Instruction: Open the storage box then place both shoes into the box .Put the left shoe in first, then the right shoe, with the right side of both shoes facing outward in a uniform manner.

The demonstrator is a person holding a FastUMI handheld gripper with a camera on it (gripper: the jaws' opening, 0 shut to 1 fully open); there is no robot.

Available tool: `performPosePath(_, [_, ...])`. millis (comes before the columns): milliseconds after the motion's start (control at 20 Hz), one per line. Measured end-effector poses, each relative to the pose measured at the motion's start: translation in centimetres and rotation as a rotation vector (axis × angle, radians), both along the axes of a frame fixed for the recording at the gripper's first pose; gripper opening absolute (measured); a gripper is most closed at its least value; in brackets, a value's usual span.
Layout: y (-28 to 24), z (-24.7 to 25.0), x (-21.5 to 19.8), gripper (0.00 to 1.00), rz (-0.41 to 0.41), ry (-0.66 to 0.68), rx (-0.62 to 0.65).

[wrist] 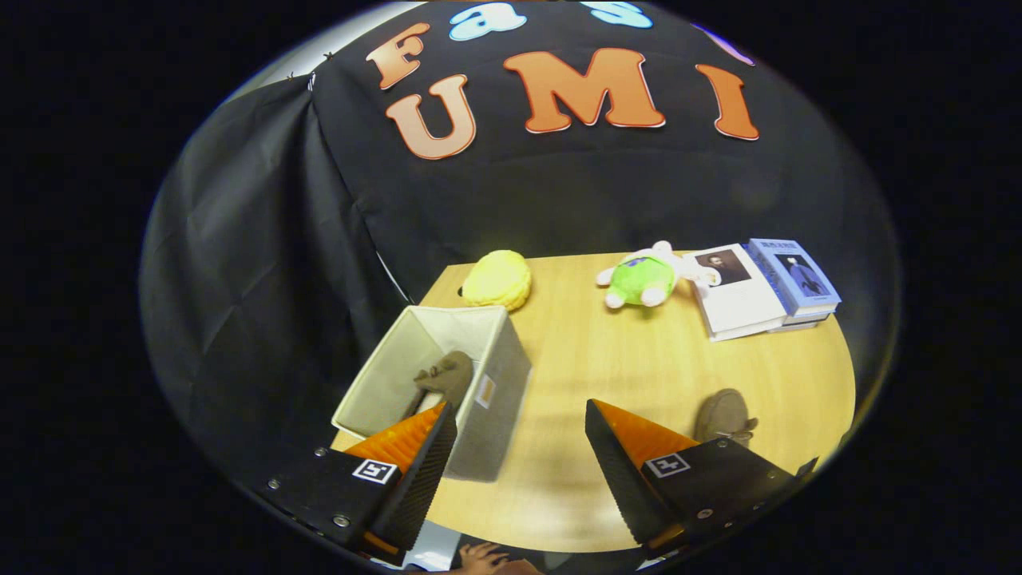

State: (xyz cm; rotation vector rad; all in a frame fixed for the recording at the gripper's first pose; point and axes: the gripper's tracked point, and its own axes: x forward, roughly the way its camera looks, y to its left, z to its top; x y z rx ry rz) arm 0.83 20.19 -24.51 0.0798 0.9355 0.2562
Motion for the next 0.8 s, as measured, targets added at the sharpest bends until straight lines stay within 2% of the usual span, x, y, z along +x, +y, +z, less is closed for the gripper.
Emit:
performPosePath(200, [-7.2,-1.5,-2.4,0.97,-0.035,-0.007,-0.087])
performPosePath(450, [-16.0,-5.6,-4.7,0.97,-0.091,0.034,-0.209])
performPosePath(800, [-22.7,-11.9,-7.2,0.95,-0.171,0.149,-0.257])
